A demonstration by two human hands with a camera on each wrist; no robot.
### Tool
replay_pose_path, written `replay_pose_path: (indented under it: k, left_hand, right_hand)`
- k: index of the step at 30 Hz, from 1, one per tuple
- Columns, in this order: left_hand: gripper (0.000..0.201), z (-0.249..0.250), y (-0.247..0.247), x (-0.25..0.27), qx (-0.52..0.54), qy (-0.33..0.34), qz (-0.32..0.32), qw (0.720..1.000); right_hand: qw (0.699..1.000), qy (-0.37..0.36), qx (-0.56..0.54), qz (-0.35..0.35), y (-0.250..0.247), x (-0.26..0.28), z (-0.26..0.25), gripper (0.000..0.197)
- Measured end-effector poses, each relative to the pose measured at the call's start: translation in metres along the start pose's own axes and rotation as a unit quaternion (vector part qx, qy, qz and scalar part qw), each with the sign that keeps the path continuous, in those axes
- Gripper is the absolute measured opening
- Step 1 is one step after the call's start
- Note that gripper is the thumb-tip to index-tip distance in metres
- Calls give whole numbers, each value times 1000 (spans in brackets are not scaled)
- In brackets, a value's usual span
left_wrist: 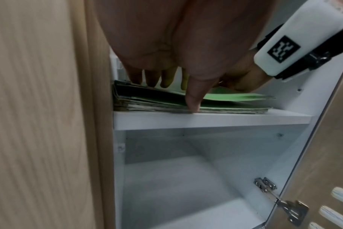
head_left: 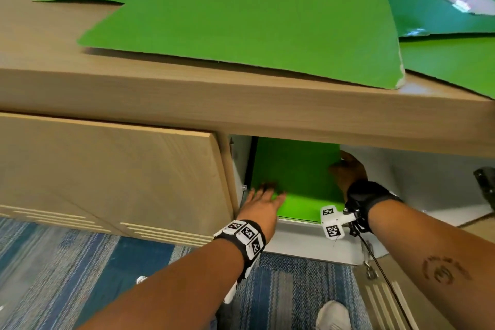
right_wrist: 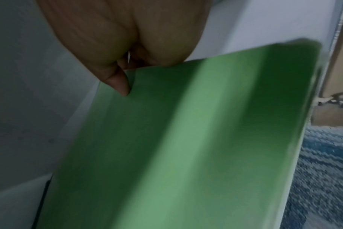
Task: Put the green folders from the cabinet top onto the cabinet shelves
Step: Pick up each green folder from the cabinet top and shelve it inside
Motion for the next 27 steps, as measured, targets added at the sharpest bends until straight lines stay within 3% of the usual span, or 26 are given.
replay_pose_path:
  k: [6, 11, 15, 21, 27]
  left_hand:
    - [84, -9, 12, -8, 3, -10, -39, 999]
    - [84, -11, 14, -9, -15, -21, -50, 998]
    - [84, -10, 10, -8, 2, -31, -66, 997]
    - [61, 14, -32, 11, 81, -15, 20, 996]
    - [58, 62, -98, 54, 101, 30, 69, 992]
  right_hand:
    - [992, -2, 127, -12, 7, -7, 4, 72]
    - [953, -22, 297, -57, 17, -10, 2, 93]
    - [919, -17, 391, -45, 14, 7, -14, 84]
    - [932, -90, 351, 28, 12, 60, -57, 75]
    - [916, -231, 324, -49, 11, 152, -126, 55]
Point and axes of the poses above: each hand's wrist, its own x-axis away from the middle knuckle, its own y-axis out of the palm, z = x × y, the point moved 10 cm from there along -x, towards the middle knuckle, and after that the axes turned 14 degrees about x, right-handed, at the moved point
